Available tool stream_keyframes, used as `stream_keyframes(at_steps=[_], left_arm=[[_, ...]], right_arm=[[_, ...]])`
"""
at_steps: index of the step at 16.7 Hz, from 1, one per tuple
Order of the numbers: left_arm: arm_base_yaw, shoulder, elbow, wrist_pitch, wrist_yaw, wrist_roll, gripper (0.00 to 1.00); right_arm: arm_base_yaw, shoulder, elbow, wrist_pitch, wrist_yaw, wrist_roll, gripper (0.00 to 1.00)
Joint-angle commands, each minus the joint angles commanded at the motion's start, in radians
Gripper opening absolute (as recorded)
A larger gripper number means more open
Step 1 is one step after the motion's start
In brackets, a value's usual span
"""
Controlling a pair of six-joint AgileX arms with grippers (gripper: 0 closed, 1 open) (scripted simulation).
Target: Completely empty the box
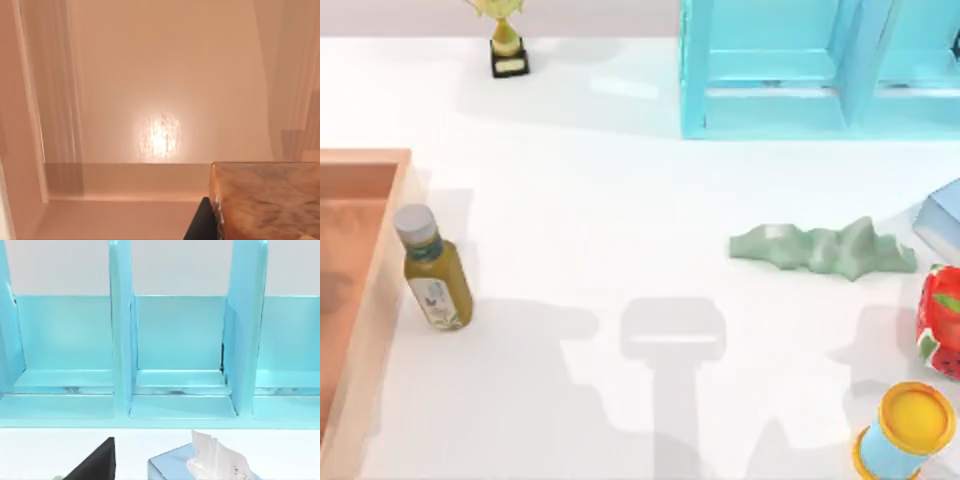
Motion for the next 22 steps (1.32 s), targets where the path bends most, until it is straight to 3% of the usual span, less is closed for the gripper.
stream_keyframes(at_steps=[5, 8, 11, 19, 22], left_arm=[[-0.007, -0.001, -0.002, 0.003, -0.003, -0.011, 0.00], [-0.103, -0.008, -0.023, 0.008, -0.011, -0.103, 0.00], [-0.292, -0.017, -0.056, 0.029, -0.022, -0.276, 0.00], [-0.944, 0.023, -0.151, 0.169, -0.029, -0.853, 0.00], [-1.121, 0.070, -0.181, 0.241, -0.020, -1.029, 0.00]], right_arm=[[0.000, 0.000, 0.000, 0.000, 0.000, 0.000, 1.00], [0.000, 0.000, 0.000, 0.000, 0.000, 0.000, 1.00], [0.000, 0.000, 0.000, 0.000, 0.000, 0.000, 1.00], [0.000, 0.000, 0.000, 0.000, 0.000, 0.000, 1.00], [0.000, 0.000, 0.000, 0.000, 0.000, 0.000, 1.00]])
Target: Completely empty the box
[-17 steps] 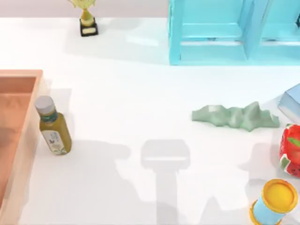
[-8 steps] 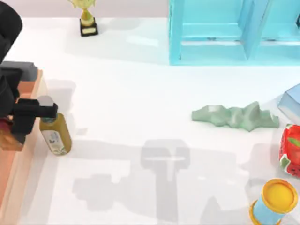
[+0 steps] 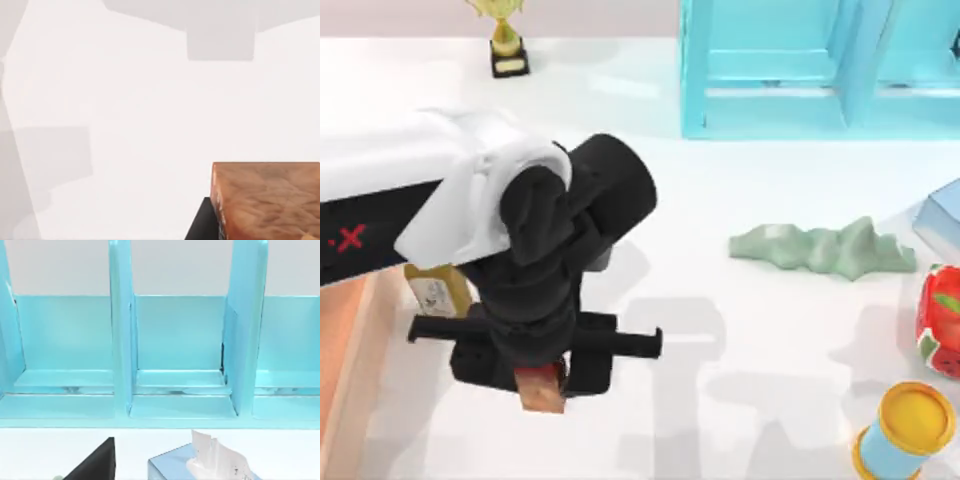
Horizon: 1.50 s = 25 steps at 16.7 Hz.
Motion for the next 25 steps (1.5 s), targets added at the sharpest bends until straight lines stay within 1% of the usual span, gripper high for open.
stream_keyframes(at_steps=[3, 6, 12, 19, 24, 25], left_arm=[[-0.087, 0.046, -0.019, 0.064, 0.011, -0.132, 0.00], [-0.102, 0.071, -0.026, 0.104, 0.018, -0.189, 0.00], [-0.098, 0.072, -0.027, 0.110, 0.019, -0.191, 0.00], [-0.098, 0.143, -0.122, 0.277, 0.019, -0.190, 0.00], [-0.098, 0.151, -0.132, 0.291, 0.020, -0.190, 0.00], [-0.098, 0.151, -0.132, 0.291, 0.020, -0.190, 0.08]], right_arm=[[0.000, 0.000, 0.000, 0.000, 0.000, 0.000, 1.00], [0.000, 0.000, 0.000, 0.000, 0.000, 0.000, 1.00], [0.000, 0.000, 0.000, 0.000, 0.000, 0.000, 1.00], [0.000, 0.000, 0.000, 0.000, 0.000, 0.000, 1.00], [0.000, 0.000, 0.000, 0.000, 0.000, 0.000, 1.00], [0.000, 0.000, 0.000, 0.000, 0.000, 0.000, 1.00]])
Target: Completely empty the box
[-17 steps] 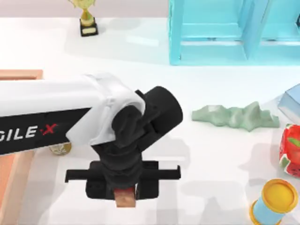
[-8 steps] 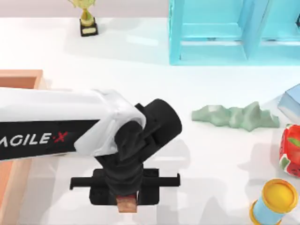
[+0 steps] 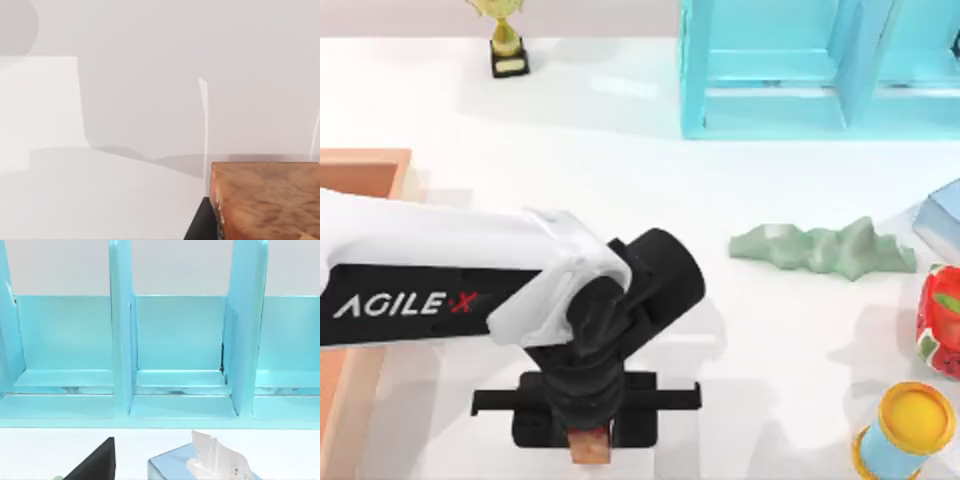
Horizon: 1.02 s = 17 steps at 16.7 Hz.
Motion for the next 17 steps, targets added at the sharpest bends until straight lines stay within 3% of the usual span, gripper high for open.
stream_keyframes(at_steps=[12, 17], left_arm=[[0.000, 0.000, 0.000, 0.000, 0.000, 0.000, 0.98], [0.000, 0.000, 0.000, 0.000, 0.000, 0.000, 1.00]], right_arm=[[0.000, 0.000, 0.000, 0.000, 0.000, 0.000, 1.00], [0.000, 0.000, 0.000, 0.000, 0.000, 0.000, 1.00]])
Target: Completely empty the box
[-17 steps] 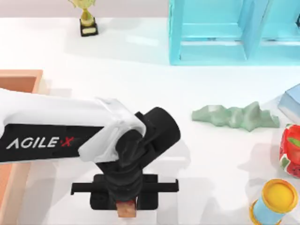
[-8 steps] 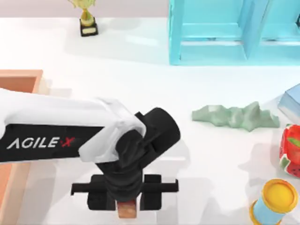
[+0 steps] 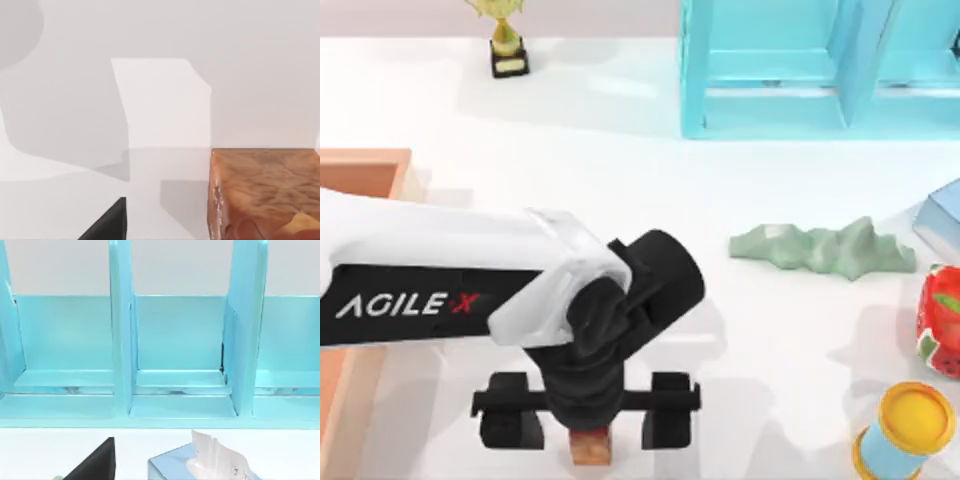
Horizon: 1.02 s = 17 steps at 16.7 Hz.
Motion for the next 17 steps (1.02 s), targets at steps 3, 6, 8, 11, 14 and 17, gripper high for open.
stream_keyframes(at_steps=[3, 6, 8, 11, 14, 17], left_arm=[[0.000, 0.000, 0.000, 0.000, 0.000, 0.000, 1.00], [-0.002, -0.008, 0.017, -0.017, 0.000, -0.001, 1.00], [-0.004, -0.030, 0.062, -0.072, 0.001, -0.004, 1.00], [-0.004, -0.065, 0.125, -0.203, 0.001, -0.006, 1.00], [-0.003, -0.104, 0.187, -0.305, -0.001, -0.006, 1.00], [-0.003, -0.118, 0.204, -0.321, 0.000, -0.004, 1.00]], right_arm=[[0.000, 0.000, 0.000, 0.000, 0.000, 0.000, 1.00], [0.000, 0.000, 0.000, 0.000, 0.000, 0.000, 1.00], [0.000, 0.000, 0.000, 0.000, 0.000, 0.000, 1.00], [0.000, 0.000, 0.000, 0.000, 0.000, 0.000, 1.00], [0.000, 0.000, 0.000, 0.000, 0.000, 0.000, 1.00], [0.000, 0.000, 0.000, 0.000, 0.000, 0.000, 1.00]])
